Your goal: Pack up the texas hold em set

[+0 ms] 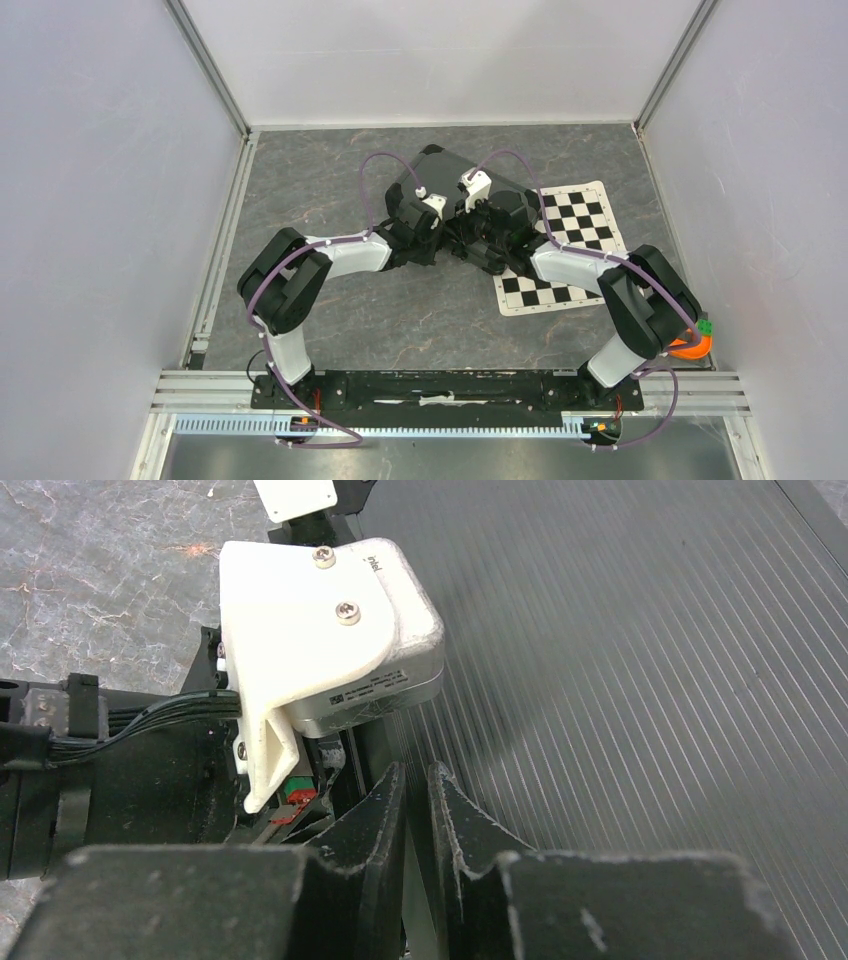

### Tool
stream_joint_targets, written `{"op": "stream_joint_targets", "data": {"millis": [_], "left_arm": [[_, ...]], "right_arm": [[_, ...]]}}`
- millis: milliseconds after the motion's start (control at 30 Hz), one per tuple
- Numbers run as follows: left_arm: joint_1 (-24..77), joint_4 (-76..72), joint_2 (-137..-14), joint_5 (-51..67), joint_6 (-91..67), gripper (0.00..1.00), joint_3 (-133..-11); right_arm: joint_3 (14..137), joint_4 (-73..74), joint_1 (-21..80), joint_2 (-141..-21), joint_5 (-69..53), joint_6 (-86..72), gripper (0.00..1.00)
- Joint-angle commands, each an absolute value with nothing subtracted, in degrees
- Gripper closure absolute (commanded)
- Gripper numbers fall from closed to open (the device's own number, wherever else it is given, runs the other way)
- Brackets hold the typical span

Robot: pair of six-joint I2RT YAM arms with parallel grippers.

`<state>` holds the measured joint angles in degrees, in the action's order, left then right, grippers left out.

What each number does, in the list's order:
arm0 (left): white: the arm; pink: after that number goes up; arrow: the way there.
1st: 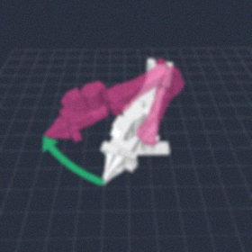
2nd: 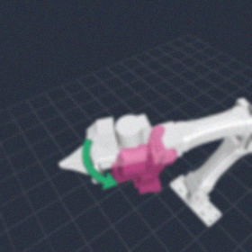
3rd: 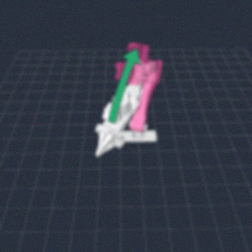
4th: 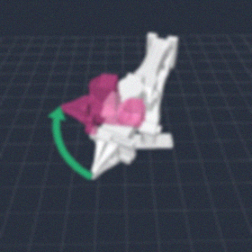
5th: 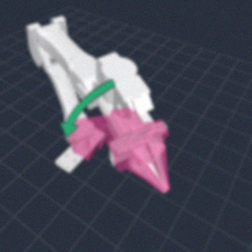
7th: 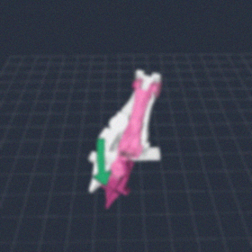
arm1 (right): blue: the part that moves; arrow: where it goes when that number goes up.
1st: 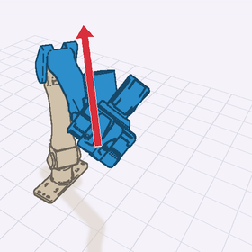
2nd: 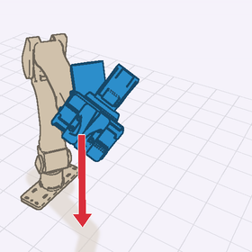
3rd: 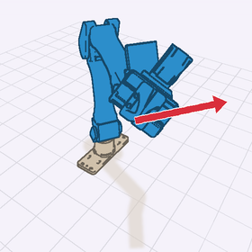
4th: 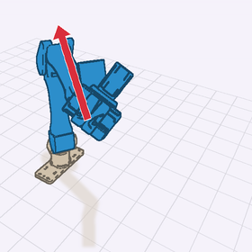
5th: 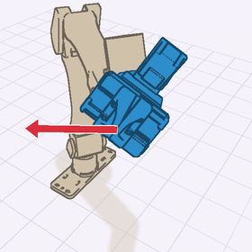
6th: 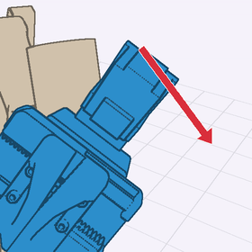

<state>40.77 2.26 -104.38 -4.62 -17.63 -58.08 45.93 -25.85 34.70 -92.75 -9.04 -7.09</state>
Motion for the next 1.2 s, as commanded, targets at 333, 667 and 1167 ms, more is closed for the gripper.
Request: {"op": "stream_joint_targets", "data": {"millis": [333, 667, 1167], "left_arm": [[40.52, -11.03, -109.49, -4.69, -17.05, 0.98, -57.61], [39.42, -18.89, -110.01, -1.39, -18.01, 0.98, -53.73], [39.29, -12.18, -103.07, -1.33, -17.84, 0.98, -52.52]], "right_arm": [[42.96, -7.67, 34.72, -99.55, -10.01, -7.45, 0.83], [40.63, -6.85, 34.61, -100.38, -8.57, -9.50, 0.87], [53.04, -3.87, 25.73, -91.37, -16.44, -12.96, 0.56]]}}
